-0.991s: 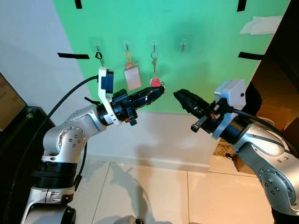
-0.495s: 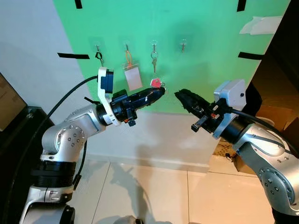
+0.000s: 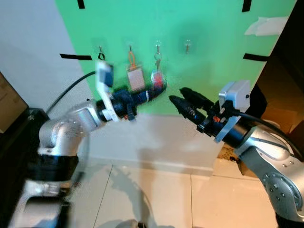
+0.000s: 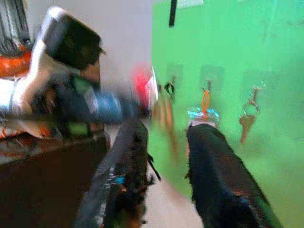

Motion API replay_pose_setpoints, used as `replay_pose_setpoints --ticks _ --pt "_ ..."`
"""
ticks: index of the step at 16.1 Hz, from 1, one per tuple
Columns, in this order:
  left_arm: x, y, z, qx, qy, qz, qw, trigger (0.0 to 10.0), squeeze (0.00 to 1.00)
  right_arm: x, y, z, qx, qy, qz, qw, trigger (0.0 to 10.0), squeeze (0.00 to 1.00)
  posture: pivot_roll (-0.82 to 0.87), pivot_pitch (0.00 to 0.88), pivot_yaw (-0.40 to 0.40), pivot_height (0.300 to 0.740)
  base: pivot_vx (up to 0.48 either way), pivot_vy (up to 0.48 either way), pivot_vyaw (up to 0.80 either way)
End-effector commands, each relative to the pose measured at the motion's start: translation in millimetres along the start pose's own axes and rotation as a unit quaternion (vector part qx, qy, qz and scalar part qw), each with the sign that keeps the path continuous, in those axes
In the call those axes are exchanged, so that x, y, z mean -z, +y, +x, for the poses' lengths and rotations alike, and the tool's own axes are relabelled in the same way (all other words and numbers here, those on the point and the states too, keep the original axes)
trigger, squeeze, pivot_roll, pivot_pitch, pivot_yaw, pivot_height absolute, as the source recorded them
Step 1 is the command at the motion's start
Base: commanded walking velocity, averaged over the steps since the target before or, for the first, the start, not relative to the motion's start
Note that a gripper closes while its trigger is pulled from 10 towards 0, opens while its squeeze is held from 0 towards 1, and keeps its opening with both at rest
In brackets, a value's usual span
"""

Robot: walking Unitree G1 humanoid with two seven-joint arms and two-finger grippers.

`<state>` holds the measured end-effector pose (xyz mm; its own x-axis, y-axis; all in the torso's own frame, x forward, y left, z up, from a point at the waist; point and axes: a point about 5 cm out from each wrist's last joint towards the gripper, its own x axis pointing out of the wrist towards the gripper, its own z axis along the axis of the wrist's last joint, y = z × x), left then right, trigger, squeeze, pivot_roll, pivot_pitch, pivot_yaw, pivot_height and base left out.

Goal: Hang keys on a hook

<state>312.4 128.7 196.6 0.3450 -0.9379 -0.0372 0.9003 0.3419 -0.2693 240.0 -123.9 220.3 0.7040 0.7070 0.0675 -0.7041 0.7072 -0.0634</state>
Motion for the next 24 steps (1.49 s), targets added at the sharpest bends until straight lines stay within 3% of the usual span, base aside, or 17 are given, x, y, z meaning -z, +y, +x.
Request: replay_pose_setpoints --ticks 1,2,3,7,12,21,22,23,24 --pt "24.4 12.4 -3.6 -0.051 0.114 0.062 0.99 10.0 0.0 6.5 0.3 -2.5 0.003 0.024 -0.008 1.0 10.0 1.0 -0.17 0.0 0.086 0.74 0.0 0.0 0.0" --pt "34.4 21.6 -11.2 -0.081 0.194 0.122 0.97 10.0 0.0 12.9 2.7 -3.9 -0.004 0.045 -0.017 0.999 10.0 1.0 -0.17 0.0 0.087 0.74 0.0 0.0 0.0" --pt "34.7 23.3 -12.6 -0.087 0.199 0.125 0.968 10.0 0.0 14.6 3.8 -4.2 -0.007 0.05 -0.018 0.999 10.0 1.0 -0.17 0.0 0.087 0.74 0.0 0.0 0.0" --pt "21.2 22.7 -9.1 -0.078 0.144 0.098 0.982 10.0 0.0 18.3 9.1 -5.0 -0.022 0.06 -0.013 0.998 10.0 1.0 -0.17 0.0 0.089 0.74 0.0 0.0 0.0" --pt "-1.9 9.4 -4.3 0.008 0.054 0.074 0.996 10.0 0.0 37.5 2.7 -6.1 0.01 0.116 -0.047 0.992 10.0 1.0 -0.17 0.0 0.087 0.74 0.0 0.0 0.0" --pt "-17.1 4.2 -8.2 0.079 0.084 0.096 0.989 10.0 0.0 36.1 9.0 8.5 0.011 0.096 -0.048 0.994 10.0 1.0 -0.15 0.0 0.101 0.74 0.0 0.0 0.0" --pt "-18.7 4.1 -7.5 0.088 0.091 0.1 0.987 10.0 0.0 37.9 10.1 10.8 0.013 0.095 -0.04 0.995 10.0 0.53 -0.15 0.0 0.105 0.74 0.0 0.0 0.0" --pt "-19.4 4.1 -7.6 0.091 0.093 0.101 0.986 10.0 0.0 38.2 10.2 11.7 0.014 0.094 -0.037 0.995 10.0 0.0 -0.15 0.0 0.107 0.74 0.0 0.0 0.0" --pt "-22.2 3.4 -7.5 0.1 0.095 0.103 0.985 10.0 0.0 38.5 9.5 14.3 0.02 0.086 -0.025 0.996 10.0 0.0 -0.15 0.0 0.11 0.74 0.0 0.0 0.0"
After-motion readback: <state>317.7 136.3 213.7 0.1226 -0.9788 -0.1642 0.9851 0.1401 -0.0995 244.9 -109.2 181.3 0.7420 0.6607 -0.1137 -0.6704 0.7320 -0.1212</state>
